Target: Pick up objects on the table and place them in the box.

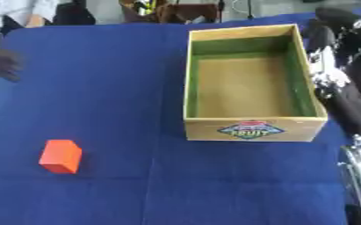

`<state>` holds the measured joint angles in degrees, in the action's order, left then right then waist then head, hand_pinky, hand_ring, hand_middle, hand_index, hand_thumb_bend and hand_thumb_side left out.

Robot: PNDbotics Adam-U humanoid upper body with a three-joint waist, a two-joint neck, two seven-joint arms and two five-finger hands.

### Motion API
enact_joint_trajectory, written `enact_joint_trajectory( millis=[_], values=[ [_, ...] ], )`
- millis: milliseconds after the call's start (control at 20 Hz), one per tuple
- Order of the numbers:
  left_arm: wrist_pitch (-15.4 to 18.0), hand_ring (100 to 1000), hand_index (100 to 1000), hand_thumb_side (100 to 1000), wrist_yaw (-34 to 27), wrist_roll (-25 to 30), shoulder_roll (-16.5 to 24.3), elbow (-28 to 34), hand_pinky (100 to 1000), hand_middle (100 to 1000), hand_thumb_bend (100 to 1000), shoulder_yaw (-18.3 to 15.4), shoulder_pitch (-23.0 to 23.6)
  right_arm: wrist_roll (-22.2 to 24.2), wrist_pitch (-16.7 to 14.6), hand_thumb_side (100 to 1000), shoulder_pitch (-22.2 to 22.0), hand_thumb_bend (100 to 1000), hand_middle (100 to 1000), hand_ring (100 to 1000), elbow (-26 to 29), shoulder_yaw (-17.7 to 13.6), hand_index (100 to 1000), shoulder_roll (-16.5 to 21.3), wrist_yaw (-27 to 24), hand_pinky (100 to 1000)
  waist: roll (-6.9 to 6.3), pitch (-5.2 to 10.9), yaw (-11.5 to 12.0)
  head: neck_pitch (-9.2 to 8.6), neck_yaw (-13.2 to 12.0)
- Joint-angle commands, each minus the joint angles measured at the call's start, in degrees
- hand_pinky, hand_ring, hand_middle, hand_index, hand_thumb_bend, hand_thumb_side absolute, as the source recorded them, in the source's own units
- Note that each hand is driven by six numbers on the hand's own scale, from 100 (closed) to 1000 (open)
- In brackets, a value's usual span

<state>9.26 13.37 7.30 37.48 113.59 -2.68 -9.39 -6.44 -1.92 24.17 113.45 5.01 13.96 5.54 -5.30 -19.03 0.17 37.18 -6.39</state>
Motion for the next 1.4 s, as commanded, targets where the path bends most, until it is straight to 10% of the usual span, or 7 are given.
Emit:
enact_joint_trajectory(
  millis=[50,650,900,1400],
  values=[
    [-2.6,778,1000,853,2.79,2.73,6.26,1.0,718,765,100,0.96,-0.21,0.17,-0.12,531,0.37,100,600,842,1.14,0.16,802,0.58,0.24,975,0.22,1.42,0.25,-0.09,-0.16],
    [-7.33,856,1000,788,12.16,11.39,22.13,1.0,845,833,281,6.19,0.7,0.3,-0.08,532,0.31,100,599,843,1.14,0.32,802,0.54,0.07,975,0.66,1.38,0.53,0.03,0.1],
    [-6.94,870,1000,841,13.78,14.48,24.98,1.0,870,838,496,8.38,-1.11,0.71,-0.03,532,0.07,100,598,843,1.14,0.64,802,0.64,-0.14,976,0.47,1.4,0.41,-0.31,0.19],
    [-8.54,905,1000,908,14.33,18.44,28.15,1.0,908,884,652,13.67,-4.2,1.25,0.06,533,-0.14,100,597,844,1.14,0.96,801,0.77,-0.42,979,0.14,1.33,0.12,-0.79,0.09]
  ],
)
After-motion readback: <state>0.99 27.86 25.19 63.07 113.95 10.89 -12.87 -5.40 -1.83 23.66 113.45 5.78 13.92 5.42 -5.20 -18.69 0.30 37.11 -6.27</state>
